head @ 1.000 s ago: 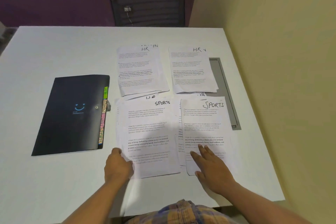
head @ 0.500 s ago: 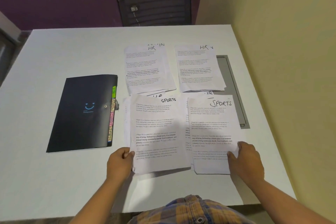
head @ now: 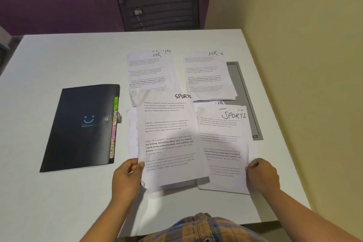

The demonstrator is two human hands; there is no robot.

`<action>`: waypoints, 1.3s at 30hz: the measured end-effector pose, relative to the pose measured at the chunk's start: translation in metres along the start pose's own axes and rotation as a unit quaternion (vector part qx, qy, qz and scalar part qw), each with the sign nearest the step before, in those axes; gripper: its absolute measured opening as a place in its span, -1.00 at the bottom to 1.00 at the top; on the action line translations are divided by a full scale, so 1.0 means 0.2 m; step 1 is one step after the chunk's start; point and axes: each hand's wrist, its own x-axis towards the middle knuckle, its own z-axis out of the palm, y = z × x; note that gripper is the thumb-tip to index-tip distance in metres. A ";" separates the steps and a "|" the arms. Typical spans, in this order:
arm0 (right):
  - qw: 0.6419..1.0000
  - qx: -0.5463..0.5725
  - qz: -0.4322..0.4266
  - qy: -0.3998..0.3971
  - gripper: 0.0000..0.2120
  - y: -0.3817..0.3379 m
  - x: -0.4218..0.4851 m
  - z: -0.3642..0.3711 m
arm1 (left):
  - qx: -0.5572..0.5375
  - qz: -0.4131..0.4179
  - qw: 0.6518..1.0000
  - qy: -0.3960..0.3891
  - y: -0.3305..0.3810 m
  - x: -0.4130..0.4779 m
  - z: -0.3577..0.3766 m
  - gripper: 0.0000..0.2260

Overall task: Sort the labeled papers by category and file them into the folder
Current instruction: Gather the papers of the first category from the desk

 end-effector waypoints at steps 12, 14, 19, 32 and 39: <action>0.955 0.294 -0.018 -0.009 -0.86 0.01 -0.14 -0.16 | -0.008 0.029 0.999 0.046 0.02 0.04 0.03 -0.91; 0.930 0.368 -0.009 -0.007 -0.88 0.00 -0.18 -0.21 | -0.008 0.031 0.998 0.059 0.02 0.05 0.02 -0.91; 0.881 0.470 -0.012 -0.049 -0.85 -0.06 -0.26 -0.30 | 0.015 0.033 0.997 0.067 0.00 0.07 0.03 -0.91; 0.818 0.550 -0.088 -0.144 -0.85 -0.30 -0.32 -0.41 | 0.069 0.076 0.986 0.133 0.07 0.08 0.04 -0.87; 0.867 0.463 -0.098 -0.153 -0.86 -0.45 -0.36 -0.30 | -0.021 0.067 0.995 0.069 0.10 0.04 0.05 -0.92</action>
